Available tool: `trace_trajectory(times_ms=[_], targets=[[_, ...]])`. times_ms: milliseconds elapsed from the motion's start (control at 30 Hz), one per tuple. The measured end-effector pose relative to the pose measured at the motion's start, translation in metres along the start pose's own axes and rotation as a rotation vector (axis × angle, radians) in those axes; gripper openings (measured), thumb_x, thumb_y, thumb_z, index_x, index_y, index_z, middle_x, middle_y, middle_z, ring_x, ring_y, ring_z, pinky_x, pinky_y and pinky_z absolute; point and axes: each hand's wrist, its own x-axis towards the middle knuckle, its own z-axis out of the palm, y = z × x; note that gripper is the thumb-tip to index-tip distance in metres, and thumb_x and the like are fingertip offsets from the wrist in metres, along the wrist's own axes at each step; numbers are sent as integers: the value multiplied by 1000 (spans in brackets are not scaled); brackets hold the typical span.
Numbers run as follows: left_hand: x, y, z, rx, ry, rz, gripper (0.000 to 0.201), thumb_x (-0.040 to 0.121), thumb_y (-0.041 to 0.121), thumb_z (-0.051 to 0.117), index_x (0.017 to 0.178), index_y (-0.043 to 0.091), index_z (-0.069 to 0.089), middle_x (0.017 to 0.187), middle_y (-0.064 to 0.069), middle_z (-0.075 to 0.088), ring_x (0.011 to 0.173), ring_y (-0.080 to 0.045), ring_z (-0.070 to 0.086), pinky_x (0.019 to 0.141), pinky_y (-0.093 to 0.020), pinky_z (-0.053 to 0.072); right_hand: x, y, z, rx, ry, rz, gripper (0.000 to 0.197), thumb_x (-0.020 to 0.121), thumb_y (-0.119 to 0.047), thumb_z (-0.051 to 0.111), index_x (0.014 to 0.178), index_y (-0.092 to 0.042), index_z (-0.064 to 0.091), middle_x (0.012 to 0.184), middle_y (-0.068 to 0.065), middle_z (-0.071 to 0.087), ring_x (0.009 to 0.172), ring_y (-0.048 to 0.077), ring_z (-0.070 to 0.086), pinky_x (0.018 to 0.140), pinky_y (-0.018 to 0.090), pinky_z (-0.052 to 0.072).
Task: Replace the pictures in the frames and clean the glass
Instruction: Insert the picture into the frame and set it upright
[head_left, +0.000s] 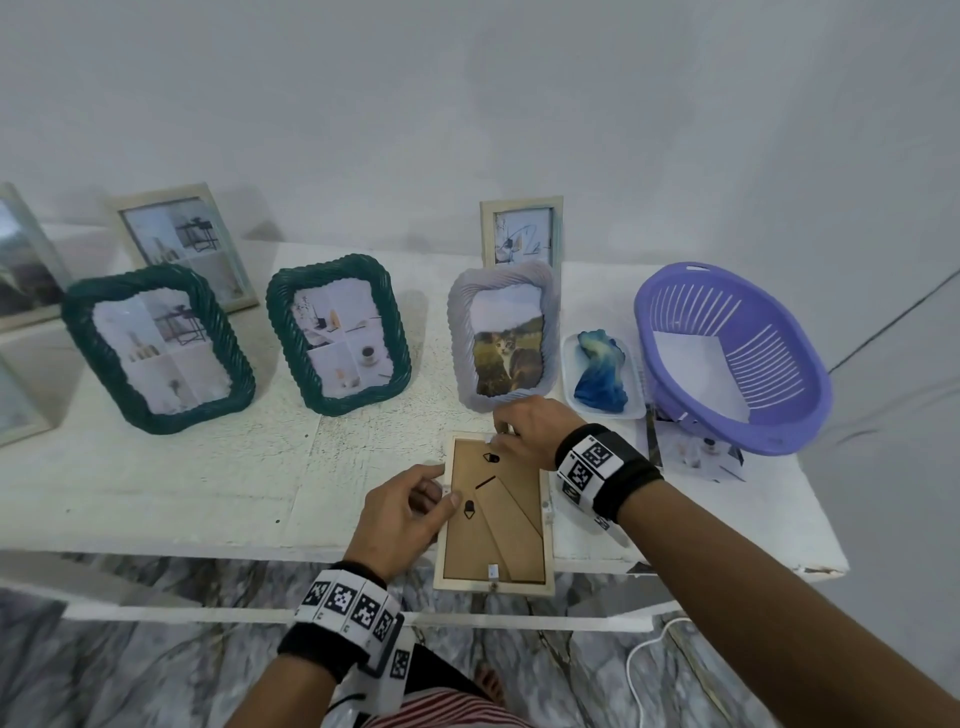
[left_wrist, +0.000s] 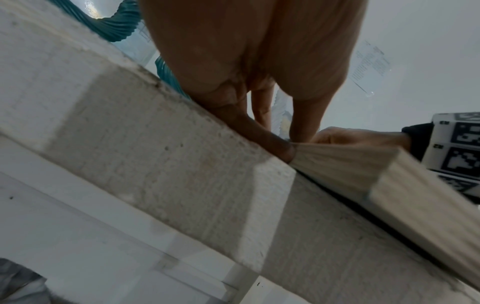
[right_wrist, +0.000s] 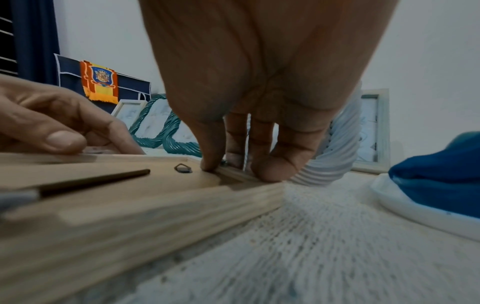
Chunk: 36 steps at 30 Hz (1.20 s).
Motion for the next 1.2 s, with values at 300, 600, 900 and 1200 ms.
trace_trajectory(times_ms=[300,600,900,1200], targets=[[3,-4,0,-12,-2,-10,27,83,23,78,106,28,66,83,1,68,72,-9,63,66,-26,58,-1,-2,10,56,96,69,22,91,-32,54,77,-15,50,93,5,60,88,26,57,67,28,36],[3,-4,3,-122,15,-77,31,82,20,80,110,27,68,86,-4,68,70,-12,62,53,-22,53,-48,-29,27,13,340,16,29,92,-25,52,117,-10,56,109,13,54,95,32,52,70,35,43],[4,-9,2,-99,15,-60,33,82,24,79,114,22,69,88,-2,67,74,-16,65,58,-26,57,-128,-70,85,-7,412,-10,32,80,-46,54,72,-16,61,84,3,55,79,24,52,59,34,47],[5,-9,3,-86,17,-62,33,82,23,80,113,23,69,86,-1,67,68,-13,63,57,-27,56,-127,-75,106,137,463,59,19,77,-39,52,79,-22,60,86,-5,53,84,17,45,65,28,33]])
